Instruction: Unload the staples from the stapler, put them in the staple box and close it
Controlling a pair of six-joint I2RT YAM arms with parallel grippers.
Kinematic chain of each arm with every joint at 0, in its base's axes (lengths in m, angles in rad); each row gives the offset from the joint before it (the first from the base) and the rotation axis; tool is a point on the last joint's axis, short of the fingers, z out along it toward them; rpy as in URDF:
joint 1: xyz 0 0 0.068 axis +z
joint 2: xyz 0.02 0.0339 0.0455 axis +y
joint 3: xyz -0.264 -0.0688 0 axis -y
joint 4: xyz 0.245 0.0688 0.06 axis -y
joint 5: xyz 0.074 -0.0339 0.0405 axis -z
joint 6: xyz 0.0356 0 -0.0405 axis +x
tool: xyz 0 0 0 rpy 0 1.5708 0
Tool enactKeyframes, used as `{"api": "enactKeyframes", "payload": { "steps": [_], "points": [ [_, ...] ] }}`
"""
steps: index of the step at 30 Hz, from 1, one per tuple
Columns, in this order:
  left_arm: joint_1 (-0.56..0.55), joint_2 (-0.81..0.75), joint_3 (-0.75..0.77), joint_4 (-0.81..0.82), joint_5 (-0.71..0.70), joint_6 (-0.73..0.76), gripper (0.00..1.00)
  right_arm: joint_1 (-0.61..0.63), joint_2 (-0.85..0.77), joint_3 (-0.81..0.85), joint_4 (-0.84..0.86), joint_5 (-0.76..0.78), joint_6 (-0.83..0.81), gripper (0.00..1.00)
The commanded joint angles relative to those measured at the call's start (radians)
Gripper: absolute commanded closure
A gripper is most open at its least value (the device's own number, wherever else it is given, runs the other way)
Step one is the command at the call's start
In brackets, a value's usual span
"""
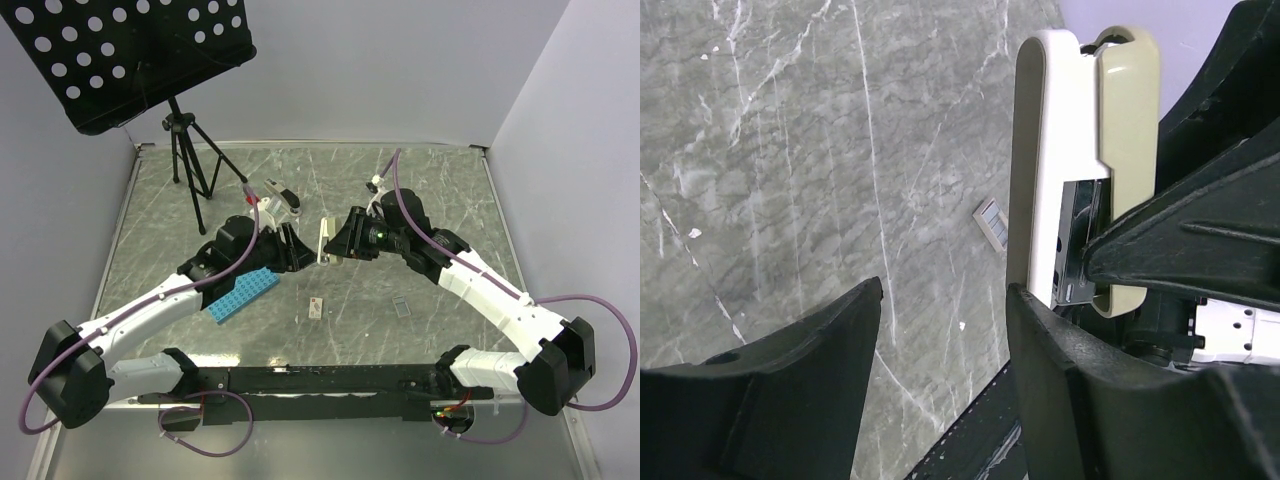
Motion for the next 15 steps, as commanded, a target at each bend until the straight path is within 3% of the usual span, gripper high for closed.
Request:
{"api": "enactKeyframes", "payload": {
  "steps": [1, 15],
  "points": [
    [-0.011, -0.027, 0.031, 0.052, 0.043, -0.026, 0.42, -0.001, -0.010, 0.033, 0.042, 0.026, -0.017, 1.00],
    [-0.012, -0.071, 0.039, 0.046, 0.044, -0.038, 0.42, 0.000, -0.017, 0.017, 0.047, 0.027, -0.021, 1.00]
  ]
}}
